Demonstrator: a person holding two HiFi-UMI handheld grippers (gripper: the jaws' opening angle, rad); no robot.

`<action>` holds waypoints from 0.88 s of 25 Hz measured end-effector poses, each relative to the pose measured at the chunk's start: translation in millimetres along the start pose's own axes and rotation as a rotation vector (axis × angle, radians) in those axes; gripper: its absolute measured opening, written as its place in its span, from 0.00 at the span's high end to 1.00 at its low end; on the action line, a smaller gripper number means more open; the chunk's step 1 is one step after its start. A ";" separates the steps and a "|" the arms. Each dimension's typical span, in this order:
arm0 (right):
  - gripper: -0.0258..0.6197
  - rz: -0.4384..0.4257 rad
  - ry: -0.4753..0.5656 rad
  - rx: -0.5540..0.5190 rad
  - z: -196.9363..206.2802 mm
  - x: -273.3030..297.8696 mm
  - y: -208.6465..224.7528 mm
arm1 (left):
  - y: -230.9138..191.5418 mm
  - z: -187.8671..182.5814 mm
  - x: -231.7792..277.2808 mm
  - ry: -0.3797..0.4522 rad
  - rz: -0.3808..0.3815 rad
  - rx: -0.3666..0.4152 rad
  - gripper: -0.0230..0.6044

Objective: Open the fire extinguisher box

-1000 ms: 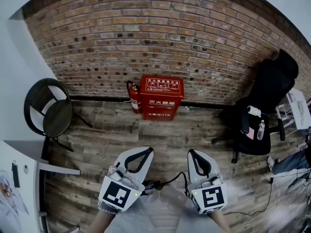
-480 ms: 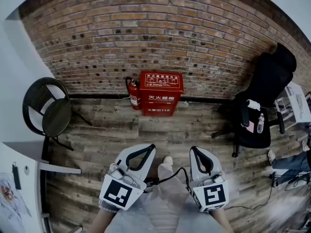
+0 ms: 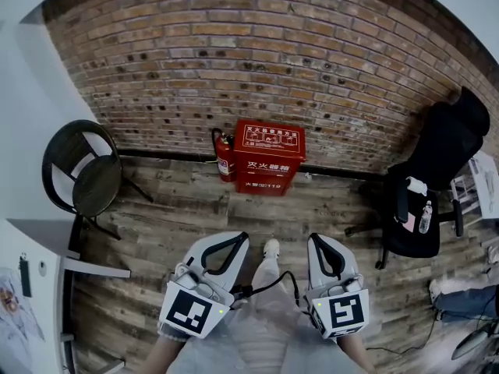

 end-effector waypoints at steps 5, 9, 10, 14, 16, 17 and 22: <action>0.95 -0.025 0.012 -0.006 -7.5 34.6 26.8 | -20.1 7.6 28.1 -0.024 -0.025 0.003 0.96; 0.95 -0.040 0.011 -0.003 -14.3 63.8 55.4 | -39.2 7.0 59.2 -0.028 -0.051 -0.006 0.96; 0.95 -0.046 0.010 -0.004 -15.8 71.9 62.5 | -43.9 7.3 67.8 -0.030 -0.056 -0.007 0.96; 0.95 -0.075 0.001 -0.008 -20.1 105.4 91.0 | -62.1 11.9 104.1 -0.057 -0.069 -0.011 0.96; 0.95 -0.091 -0.003 -0.017 -21.8 122.8 106.1 | -70.6 14.1 122.3 -0.073 -0.076 -0.013 0.96; 0.95 -0.098 -0.003 -0.022 -23.6 132.2 113.5 | -75.5 15.0 131.1 -0.079 -0.083 -0.017 0.96; 0.95 -0.130 -0.014 -0.018 -31.0 177.0 148.8 | -100.5 18.9 171.3 -0.101 -0.120 -0.033 0.96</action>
Point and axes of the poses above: the fingertips, and each gripper's own axes: x forward along the fingers, y to its right, z out of its underside, the point moved 8 cm from there along -x, backward along the fingers, and after that the axes turned 8 degrees about x, right-handed, at the moved point
